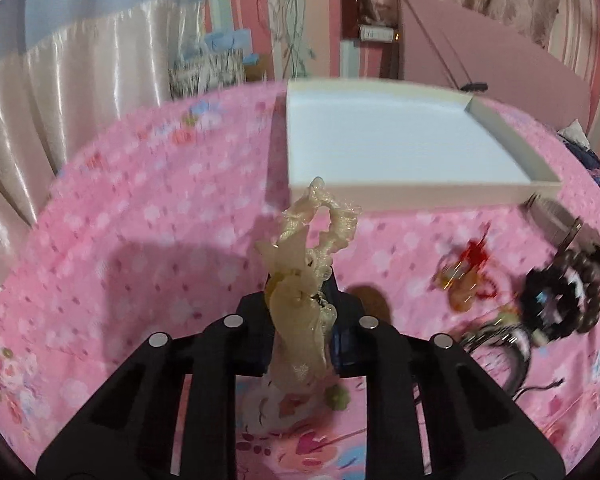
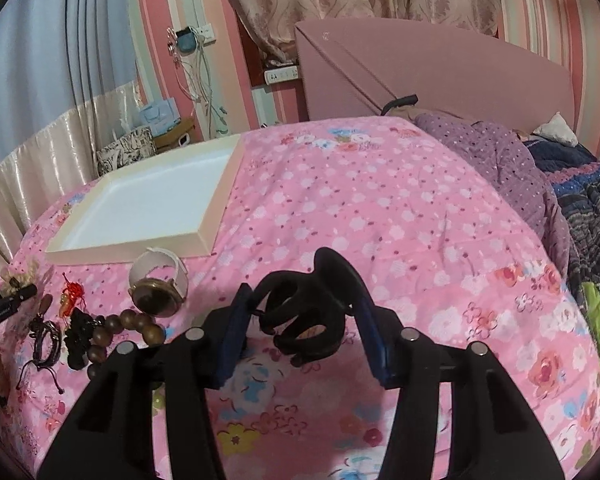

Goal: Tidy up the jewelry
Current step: 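Release the scrunchie into the white tray with the left gripper while the right drops the clip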

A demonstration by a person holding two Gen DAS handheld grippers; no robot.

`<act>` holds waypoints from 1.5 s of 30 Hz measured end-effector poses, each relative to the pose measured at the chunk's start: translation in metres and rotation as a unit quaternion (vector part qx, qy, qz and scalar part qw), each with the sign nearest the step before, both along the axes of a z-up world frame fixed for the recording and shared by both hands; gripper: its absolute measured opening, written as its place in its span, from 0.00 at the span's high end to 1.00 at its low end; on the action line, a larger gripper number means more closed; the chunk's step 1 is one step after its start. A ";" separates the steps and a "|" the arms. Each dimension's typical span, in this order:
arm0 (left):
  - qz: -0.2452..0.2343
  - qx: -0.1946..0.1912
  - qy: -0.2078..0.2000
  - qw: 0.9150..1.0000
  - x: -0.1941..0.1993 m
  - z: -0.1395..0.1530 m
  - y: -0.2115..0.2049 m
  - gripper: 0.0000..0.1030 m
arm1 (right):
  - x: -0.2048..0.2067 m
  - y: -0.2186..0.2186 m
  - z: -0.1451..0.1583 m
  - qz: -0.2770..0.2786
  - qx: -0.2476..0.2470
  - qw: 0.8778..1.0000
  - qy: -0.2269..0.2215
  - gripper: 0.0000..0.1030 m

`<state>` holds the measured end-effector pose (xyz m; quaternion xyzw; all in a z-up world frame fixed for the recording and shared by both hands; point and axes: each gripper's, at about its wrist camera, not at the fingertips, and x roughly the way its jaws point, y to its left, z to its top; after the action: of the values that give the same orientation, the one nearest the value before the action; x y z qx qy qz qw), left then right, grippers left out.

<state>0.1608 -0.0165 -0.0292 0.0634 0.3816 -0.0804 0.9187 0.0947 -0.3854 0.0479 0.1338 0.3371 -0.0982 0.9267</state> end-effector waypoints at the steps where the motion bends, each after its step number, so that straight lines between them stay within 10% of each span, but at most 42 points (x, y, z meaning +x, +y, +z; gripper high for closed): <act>1: -0.003 0.000 -0.007 1.000 -0.001 0.006 -0.003 0.81 | 0.001 -0.001 0.004 0.001 -0.001 1.000 -0.004 0.50; 24: -0.097 -0.055 -0.098 0.989 0.035 0.123 -0.081 0.81 | 0.075 0.045 0.074 0.083 0.001 0.995 -0.051 0.50; 45: -0.041 -0.039 0.039 0.998 0.124 -0.001 -0.060 0.81 | 0.202 0.120 -0.009 0.146 -0.026 0.986 0.077 0.50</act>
<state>0.2852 -0.0762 -0.0306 0.0400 0.4109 -0.1353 0.9007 0.2971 -0.2651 0.0386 0.0509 0.4205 0.0193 0.9057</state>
